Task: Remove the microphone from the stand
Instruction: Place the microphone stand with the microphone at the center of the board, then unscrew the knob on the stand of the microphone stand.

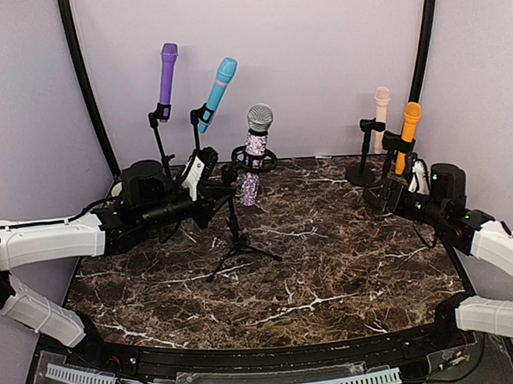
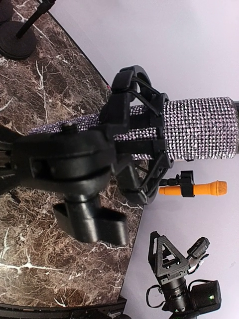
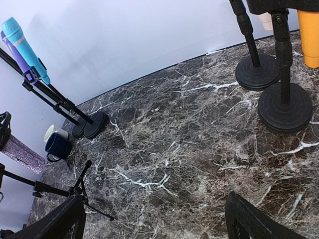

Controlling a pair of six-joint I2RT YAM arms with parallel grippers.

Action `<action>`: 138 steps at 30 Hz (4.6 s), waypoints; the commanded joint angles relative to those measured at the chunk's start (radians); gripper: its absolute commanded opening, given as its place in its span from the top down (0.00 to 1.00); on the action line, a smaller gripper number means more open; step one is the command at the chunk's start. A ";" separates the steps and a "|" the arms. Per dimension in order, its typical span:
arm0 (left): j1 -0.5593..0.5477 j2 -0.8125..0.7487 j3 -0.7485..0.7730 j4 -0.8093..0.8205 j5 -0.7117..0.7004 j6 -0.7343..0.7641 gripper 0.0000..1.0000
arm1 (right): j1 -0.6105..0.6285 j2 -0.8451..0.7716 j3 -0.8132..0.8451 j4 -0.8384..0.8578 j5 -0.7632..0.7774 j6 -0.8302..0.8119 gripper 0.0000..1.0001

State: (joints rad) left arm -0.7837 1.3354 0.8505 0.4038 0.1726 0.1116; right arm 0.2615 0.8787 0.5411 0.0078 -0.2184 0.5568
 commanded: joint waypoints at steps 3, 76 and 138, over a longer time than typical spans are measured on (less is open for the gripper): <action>-0.006 0.004 0.020 0.110 -0.022 0.020 1.00 | 0.080 0.021 0.020 0.020 0.066 0.002 0.02; 0.235 -0.196 -0.011 -0.237 -0.333 0.003 0.18 | 0.823 0.955 0.452 0.651 0.337 0.479 0.52; 0.235 -0.222 -0.019 -0.230 -0.350 0.028 0.17 | 0.949 1.033 0.747 0.053 0.808 0.198 0.94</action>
State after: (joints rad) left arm -0.5480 1.1439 0.8425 0.1593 -0.1703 0.1280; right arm 1.1877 1.8786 1.2430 0.1814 0.4686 0.8268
